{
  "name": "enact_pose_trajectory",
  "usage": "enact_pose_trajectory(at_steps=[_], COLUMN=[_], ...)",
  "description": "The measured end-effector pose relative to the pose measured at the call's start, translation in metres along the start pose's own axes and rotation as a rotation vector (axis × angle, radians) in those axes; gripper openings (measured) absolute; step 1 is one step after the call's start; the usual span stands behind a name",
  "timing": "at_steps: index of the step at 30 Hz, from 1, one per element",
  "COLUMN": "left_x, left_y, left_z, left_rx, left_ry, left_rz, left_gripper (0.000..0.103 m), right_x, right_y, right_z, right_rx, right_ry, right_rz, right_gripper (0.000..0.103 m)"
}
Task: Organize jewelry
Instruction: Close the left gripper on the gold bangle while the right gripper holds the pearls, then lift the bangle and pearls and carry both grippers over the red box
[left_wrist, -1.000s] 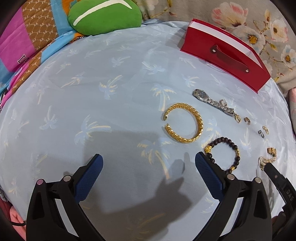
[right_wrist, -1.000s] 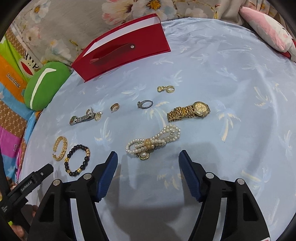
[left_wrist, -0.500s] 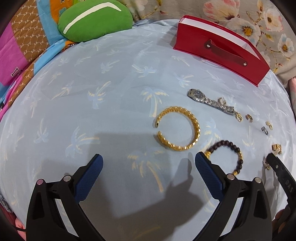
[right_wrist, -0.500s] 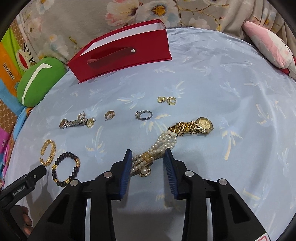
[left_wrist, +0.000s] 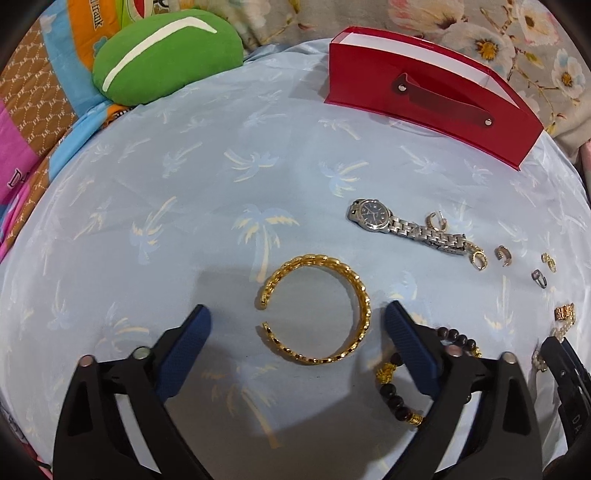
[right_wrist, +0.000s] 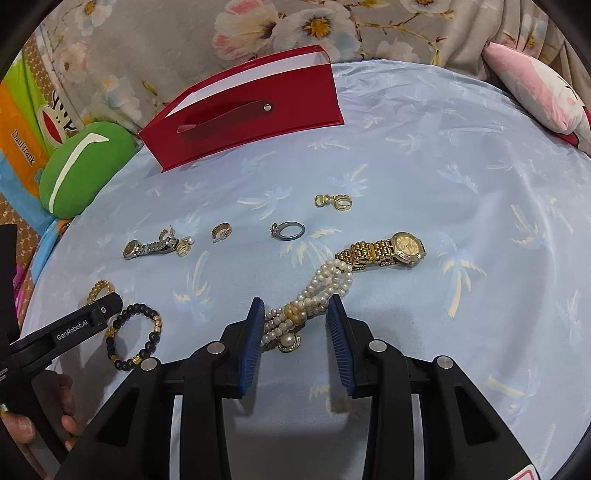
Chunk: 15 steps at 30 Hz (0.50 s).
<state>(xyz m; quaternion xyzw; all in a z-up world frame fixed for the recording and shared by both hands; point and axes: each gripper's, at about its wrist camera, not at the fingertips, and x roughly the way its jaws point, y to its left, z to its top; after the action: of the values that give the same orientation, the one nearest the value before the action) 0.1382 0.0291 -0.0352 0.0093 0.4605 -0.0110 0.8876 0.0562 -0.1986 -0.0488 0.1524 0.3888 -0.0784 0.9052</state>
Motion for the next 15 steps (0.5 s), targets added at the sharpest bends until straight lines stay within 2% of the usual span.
enact_pose_trajectory(at_steps=[2,4,9,11,15], left_x=[-0.004,-0.007,-0.013,-0.018,-0.032], left_y=[-0.001,0.0,0.001,0.002,0.003], left_z=[0.0,0.0,-0.005,-0.008,-0.013], left_rx=[0.006,0.004,-0.001,-0.005,0.0], left_ry=[-0.013,-0.011,-0.004,-0.009,-0.03], left_rz=[-0.009,-0.029,-0.083,-0.095,-0.111], left_gripper=[0.062,0.054,0.054,0.054,0.054], right_x=[0.0,0.0,0.0,-0.002,-0.007], right_y=[0.0,0.0,-0.001,-0.001,0.001], right_z=[0.0,0.0,0.0,-0.001,-0.004], right_rx=[0.001,0.002,0.008,0.005,-0.009], right_ry=[0.0,0.0,-0.004,-0.011,-0.005], right_rz=[0.001,0.002,0.01,0.015,0.018], right_gripper=[0.034,0.034,0.033,0.026,0.025])
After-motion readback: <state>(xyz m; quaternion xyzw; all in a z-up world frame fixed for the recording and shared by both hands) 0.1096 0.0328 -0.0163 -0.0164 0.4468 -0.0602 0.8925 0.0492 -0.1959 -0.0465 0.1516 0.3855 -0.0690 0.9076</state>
